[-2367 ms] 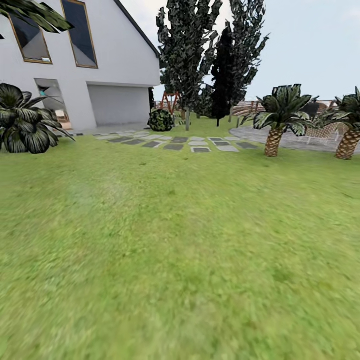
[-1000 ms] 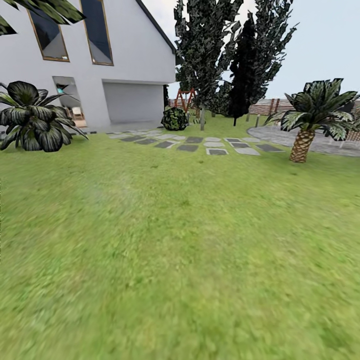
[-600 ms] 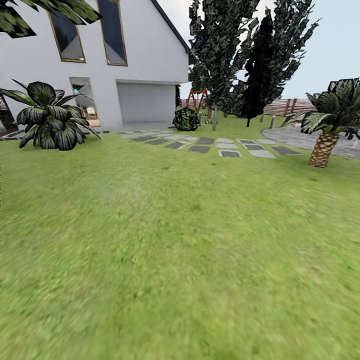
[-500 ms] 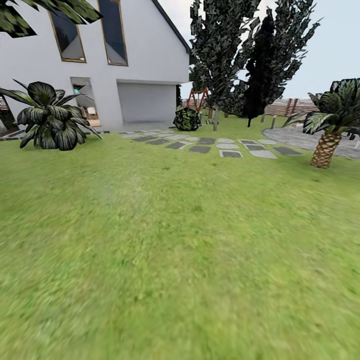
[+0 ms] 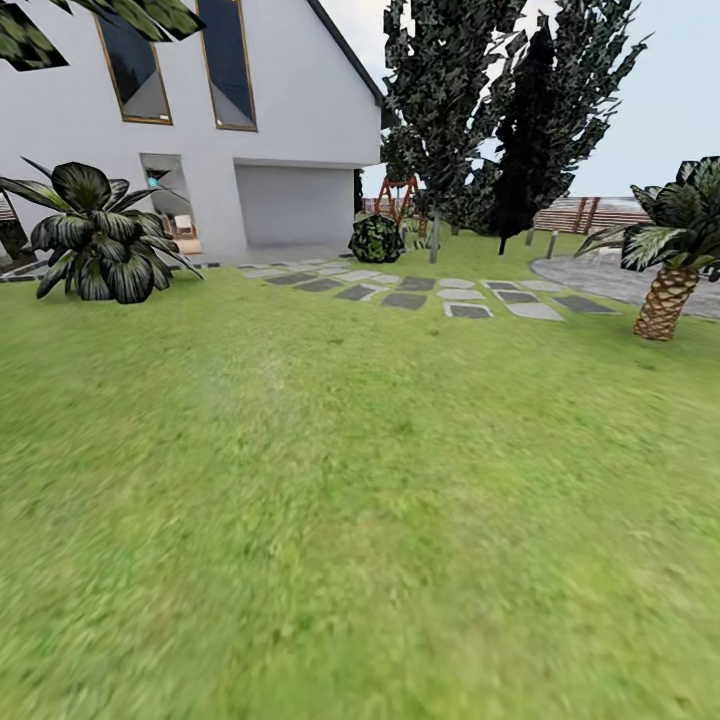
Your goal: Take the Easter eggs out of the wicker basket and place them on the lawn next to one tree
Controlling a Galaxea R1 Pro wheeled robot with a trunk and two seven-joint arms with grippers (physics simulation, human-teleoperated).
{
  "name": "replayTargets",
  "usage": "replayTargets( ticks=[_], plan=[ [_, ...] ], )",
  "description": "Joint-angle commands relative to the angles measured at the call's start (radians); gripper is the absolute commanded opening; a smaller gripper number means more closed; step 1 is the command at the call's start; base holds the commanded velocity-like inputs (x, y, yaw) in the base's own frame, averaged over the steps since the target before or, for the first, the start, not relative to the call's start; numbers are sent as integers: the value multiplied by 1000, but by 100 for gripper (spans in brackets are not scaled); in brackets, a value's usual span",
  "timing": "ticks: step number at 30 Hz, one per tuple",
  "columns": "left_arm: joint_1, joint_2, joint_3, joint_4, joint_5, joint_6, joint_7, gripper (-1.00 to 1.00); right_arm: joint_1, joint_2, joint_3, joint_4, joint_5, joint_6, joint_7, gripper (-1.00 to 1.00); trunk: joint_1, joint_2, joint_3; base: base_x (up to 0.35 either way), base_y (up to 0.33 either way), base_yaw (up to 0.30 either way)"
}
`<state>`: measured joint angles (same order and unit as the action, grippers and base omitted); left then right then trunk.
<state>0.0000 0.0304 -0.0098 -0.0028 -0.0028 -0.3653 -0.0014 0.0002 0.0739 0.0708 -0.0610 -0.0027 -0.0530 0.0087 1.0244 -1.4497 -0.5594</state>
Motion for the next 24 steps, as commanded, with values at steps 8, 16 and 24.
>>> replayTargets(
  ticks=[8,16,24],
  plan=[
    [0,-1,-1,0,-1,-3,0,100,0,0,6,0,0,-2,0,100,1,0,-1,324,120,0],
    [0,-1,-1,0,-1,-3,0,100,0,-1,6,0,0,-2,0,100,1,0,-1,324,115,-123],
    [0,-1,-1,0,0,-4,0,100,0,-1,5,0,0,-2,0,100,1,0,-1,324,114,-258]
  ],
)
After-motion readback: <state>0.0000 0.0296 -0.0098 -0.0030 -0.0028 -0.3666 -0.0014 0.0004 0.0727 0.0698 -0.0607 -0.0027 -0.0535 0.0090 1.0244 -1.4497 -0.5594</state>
